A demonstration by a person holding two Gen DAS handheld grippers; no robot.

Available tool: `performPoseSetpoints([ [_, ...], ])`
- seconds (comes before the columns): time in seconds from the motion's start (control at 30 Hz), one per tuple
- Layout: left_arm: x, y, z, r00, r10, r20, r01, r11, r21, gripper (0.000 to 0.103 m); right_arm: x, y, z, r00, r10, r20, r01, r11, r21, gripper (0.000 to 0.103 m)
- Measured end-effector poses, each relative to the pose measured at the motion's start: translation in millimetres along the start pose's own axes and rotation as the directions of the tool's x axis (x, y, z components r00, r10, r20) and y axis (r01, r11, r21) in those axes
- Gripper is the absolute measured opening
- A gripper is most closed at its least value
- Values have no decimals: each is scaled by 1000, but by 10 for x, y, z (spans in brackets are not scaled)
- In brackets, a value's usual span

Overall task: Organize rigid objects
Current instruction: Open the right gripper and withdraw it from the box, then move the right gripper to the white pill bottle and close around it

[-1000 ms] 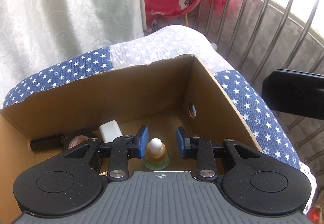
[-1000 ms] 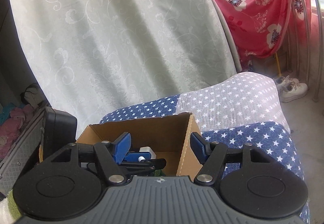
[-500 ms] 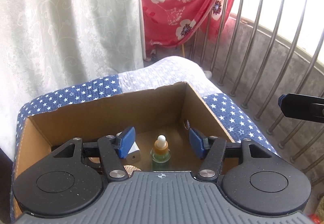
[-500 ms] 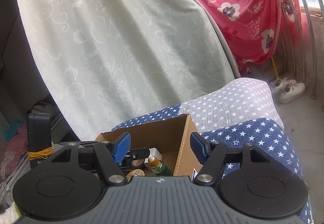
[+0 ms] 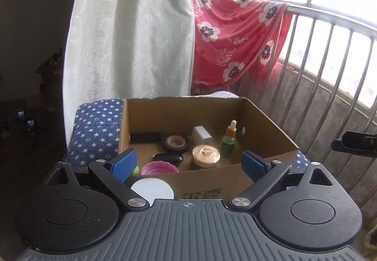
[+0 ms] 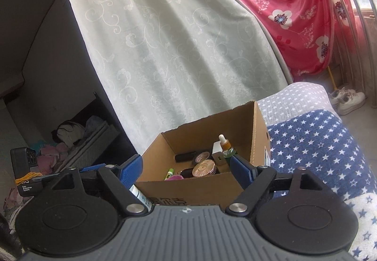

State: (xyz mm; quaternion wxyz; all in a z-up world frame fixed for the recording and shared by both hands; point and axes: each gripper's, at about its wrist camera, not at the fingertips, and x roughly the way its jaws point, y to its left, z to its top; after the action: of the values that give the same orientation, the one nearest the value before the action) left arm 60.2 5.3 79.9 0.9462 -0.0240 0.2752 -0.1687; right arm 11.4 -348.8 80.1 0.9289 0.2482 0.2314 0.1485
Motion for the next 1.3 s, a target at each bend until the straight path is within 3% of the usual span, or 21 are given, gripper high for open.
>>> performPoseSetpoints([
  [0.2,200,193,-394,997,74,-25,-74,997,-20,95,540,395,-203,989,41,-144,-47,998,-35,84],
  [0.47,587,226,-687,985,172,-3,-171,985,31,89,1282,1052,-393,975,4,-223,-50,978,-203,84],
  [0.73,716,260,-762,988,152,-8,-152,988,15,71,1772,1236,-512,959,-41,-279,-31,968,-249,84],
  [0.93,727,299,-765,992,125,-22,-126,992,-20,58,1949,1210,-546,943,-38,-329,-37,975,-218,83],
  [1.1,674,259,-766,992,122,-17,-122,992,-14,55,1994,1193,-548,937,-24,-349,-46,980,-192,71],
  [1.3,548,134,-767,997,66,-25,-66,998,-2,54,1922,1136,-521,936,-17,-350,-43,986,-164,68],
])
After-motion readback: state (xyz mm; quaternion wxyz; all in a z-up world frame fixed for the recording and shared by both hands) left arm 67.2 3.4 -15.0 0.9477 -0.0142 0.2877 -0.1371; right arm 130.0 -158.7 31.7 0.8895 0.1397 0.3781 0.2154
